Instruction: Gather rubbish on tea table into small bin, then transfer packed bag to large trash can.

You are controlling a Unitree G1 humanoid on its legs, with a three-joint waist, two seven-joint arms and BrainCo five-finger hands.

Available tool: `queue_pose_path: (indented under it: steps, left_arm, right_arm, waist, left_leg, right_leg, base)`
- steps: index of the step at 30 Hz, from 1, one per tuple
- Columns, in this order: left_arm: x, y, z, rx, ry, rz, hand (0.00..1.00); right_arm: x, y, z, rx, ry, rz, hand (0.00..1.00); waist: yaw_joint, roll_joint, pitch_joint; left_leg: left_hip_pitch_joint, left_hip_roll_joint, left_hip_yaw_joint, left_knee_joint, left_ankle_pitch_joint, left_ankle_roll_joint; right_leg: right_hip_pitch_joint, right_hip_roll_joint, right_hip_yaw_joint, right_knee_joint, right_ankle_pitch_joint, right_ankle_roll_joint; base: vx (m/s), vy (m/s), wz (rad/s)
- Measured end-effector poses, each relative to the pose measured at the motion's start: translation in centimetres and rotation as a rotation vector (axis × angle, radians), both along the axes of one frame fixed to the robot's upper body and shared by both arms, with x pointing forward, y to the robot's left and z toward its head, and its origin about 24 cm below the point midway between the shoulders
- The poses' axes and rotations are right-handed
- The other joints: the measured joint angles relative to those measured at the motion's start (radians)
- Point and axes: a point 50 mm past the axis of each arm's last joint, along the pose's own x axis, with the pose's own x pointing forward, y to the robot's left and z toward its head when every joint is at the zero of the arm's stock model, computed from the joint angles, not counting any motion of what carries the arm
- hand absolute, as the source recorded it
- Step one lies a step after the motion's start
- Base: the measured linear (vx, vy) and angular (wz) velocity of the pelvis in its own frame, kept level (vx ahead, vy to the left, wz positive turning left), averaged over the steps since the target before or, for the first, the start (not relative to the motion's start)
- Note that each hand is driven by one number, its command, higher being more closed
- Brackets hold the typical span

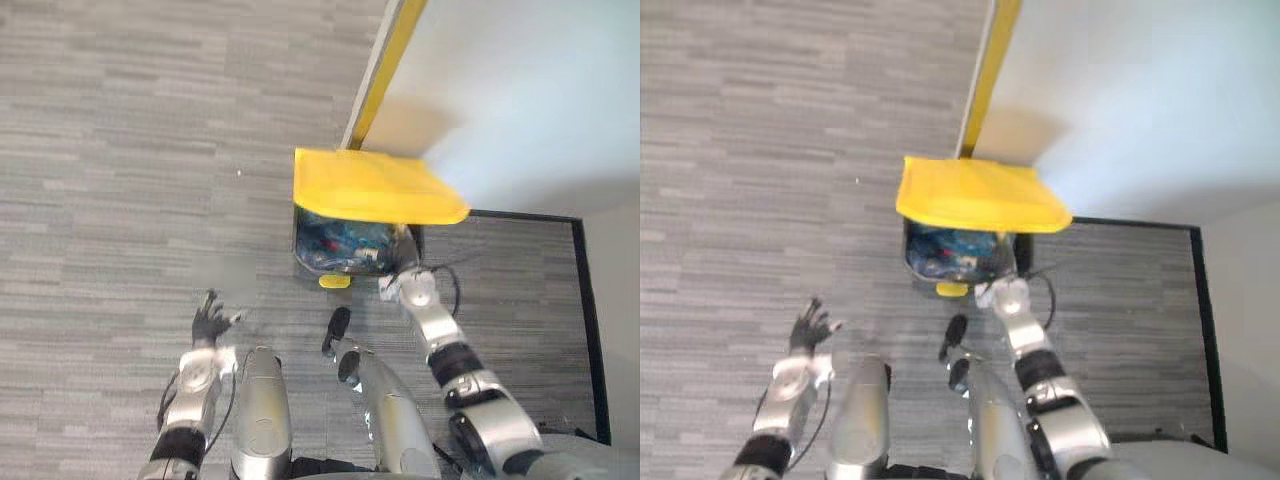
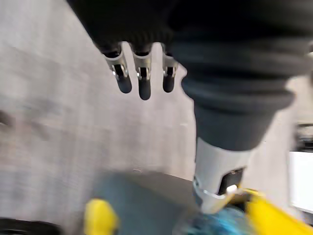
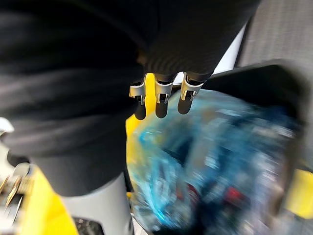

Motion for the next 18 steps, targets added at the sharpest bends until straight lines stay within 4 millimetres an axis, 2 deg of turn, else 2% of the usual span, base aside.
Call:
queue_pose_path:
  steps: [1,2,3,4,5,6,7,8,9,10,11,12,13,16,18]
  left_arm:
    - [-1.3,0.0,-1.3,-0.018,0.062,0.020,0.00]
    - [-2.7,-0.3,-2.6,-0.035,0.136,0.031,0.00]
    - [-3.5,-0.5,-3.4,-0.048,0.179,0.036,0.00]
    - [-4.3,-0.6,-4.0,-0.060,0.216,0.046,0.00]
    - [-5.5,-0.5,-4.6,-0.061,0.258,0.059,0.00]
    - [-6.0,-0.4,-4.9,-0.054,0.276,0.060,0.00]
    - [-6.6,-0.2,-5.1,-0.047,0.294,0.064,0.00]
    - [-6.6,-0.1,-5.1,-0.043,0.294,0.063,0.00]
    - [-6.4,-0.5,-5.1,-0.043,0.302,0.047,0.00]
    - [-6.3,-1.5,-5.4,-0.065,0.312,0.040,0.00]
    - [-6.2,-2.0,-5.6,-0.075,0.317,0.037,0.00]
    - [-6.0,-2.5,-5.8,-0.085,0.326,0.036,0.00]
    - [-6.2,-2.9,-6.0,-0.090,0.344,0.025,0.00]
    - [-6.9,-3.9,-6.7,-0.097,0.393,-0.011,0.00]
    - [-7.5,-3.9,-7.1,-0.099,0.418,-0.010,0.00]
  right_arm:
    - [-1.5,0.2,-1.8,0.010,0.060,0.003,0.00]
    - [-2.7,0.5,-3.3,0.016,0.109,0.007,0.00]
    - [-3.7,0.6,-4.4,0.011,0.146,0.011,0.00]
    - [-4.9,0.6,-5.6,0.022,0.190,0.015,0.00]
    - [-6.5,0.6,-7.0,0.020,0.243,0.016,0.00]
    - [-7.6,0.6,-8.0,0.013,0.277,0.015,0.00]
    - [-9.4,0.5,-9.6,0.021,0.349,0.007,0.00]
    - [-10.3,0.4,-10.3,0.026,0.382,-0.002,0.00]
    - [-12.0,-0.3,-11.9,-0.006,0.466,-0.016,0.00]
    - [-13.6,-1.0,-13.2,-0.012,0.542,-0.043,0.00]
    - [-14.3,-1.5,-13.8,-0.015,0.581,-0.060,0.00]
    - [-16.3,-2.5,-15.2,-0.021,0.678,-0.100,0.00]
    - [-17.6,-3.6,-16.1,-0.029,0.744,-0.135,0.00]
    - [-18.9,-5.6,-16.6,-0.045,0.807,-0.199,0.00]
    - [-19.5,-6.3,-16.8,-0.041,0.821,-0.231,0.00]
  waist:
    - [-0.004,0.000,-0.019]
    - [-0.015,-0.004,-0.036]
    - [-0.023,-0.005,-0.054]
    - [-0.030,-0.006,-0.075]
    - [-0.038,-0.009,-0.105]
    - [-0.045,-0.006,-0.122]
    - [-0.050,-0.031,-0.163]
    - [-0.052,-0.034,-0.165]
    - [-0.064,-0.033,-0.179]
    - [-0.063,-0.028,-0.208]
    - [-0.064,-0.022,-0.216]
    - [-0.074,-0.017,-0.230]
    - [-0.081,-0.014,-0.246]
    - [-0.111,0.009,-0.274]
    - [-0.115,0.021,-0.297]
  left_leg:
    - [0.020,0.028,0.027,-0.044,0.030,0.019]
    - [0.044,0.031,0.059,-0.083,0.058,0.012]
    - [0.060,0.034,0.076,-0.104,0.069,0.011]
    - [0.082,0.039,0.095,-0.132,0.083,0.009]
    - [0.108,0.046,0.109,-0.173,0.101,-0.001]
    - [0.115,0.051,0.114,-0.191,0.110,-0.007]
    - [0.116,0.058,0.122,-0.211,0.120,-0.019]
    - [0.115,0.059,0.122,-0.214,0.120,-0.018]
    - [0.115,0.061,0.113,-0.246,0.134,-0.029]
    - [0.118,0.059,0.109,-0.306,0.165,-0.027]
    - [0.128,0.058,0.106,-0.339,0.180,-0.019]
    - [0.162,0.051,0.102,-0.417,0.222,-0.003]
    - [0.196,0.045,0.103,-0.490,0.261,0.009]
    - [0.255,0.032,0.102,-0.608,0.328,0.013]
    - [0.266,0.021,0.105,-0.645,0.345,0.004]
  right_leg:
    - [0.014,-0.007,-0.023,-0.004,-0.060,0.066]
    - [-0.013,-0.046,-0.046,0.140,-0.095,0.014]
    - [-0.024,-0.073,-0.047,0.260,-0.128,-0.022]
    - [-0.016,-0.102,-0.044,0.389,-0.175,-0.029]
    - [0.018,-0.131,-0.029,0.493,-0.231,-0.015]
    - [0.047,-0.144,-0.010,0.523,-0.264,-0.002]
    - [0.104,-0.157,0.032,0.514,-0.329,0.035]
    - [0.119,-0.147,0.040,0.478,-0.351,0.064]
    - [0.171,-0.108,0.042,0.356,-0.396,0.050]
    - [0.191,-0.076,0.047,0.249,-0.390,-0.007]
    - [0.198,-0.067,0.046,0.214,-0.373,-0.018]
    - [0.225,-0.051,0.049,0.144,-0.335,-0.027]
    - [0.249,-0.041,0.051,0.081,-0.302,-0.033]
    - [0.300,-0.029,0.052,-0.029,-0.247,-0.027]
    - [0.304,-0.030,0.063,-0.057,-0.229,-0.020]
  base:
    - [-0.18,0.033,-0.50]
    - [-0.17,0.019,-0.55]
    - [-0.12,-0.011,-0.49]
    - [-0.06,-0.044,-0.44]
    - [-0.04,-0.071,-0.37]
    - [0.00,-0.128,-0.33]
    - [0.00,-0.143,-0.21]
    - [-0.03,-0.212,-0.12]
    - [-0.02,-0.217,-0.17]
    - [-0.01,-0.198,-0.19]
    - [0.03,-0.129,-0.31]
    - [0.02,-0.079,-0.20]
    - [0.01,-0.057,-0.17]
    - [0.01,-0.007,0.03]
    - [0.01,0.046,0.01]
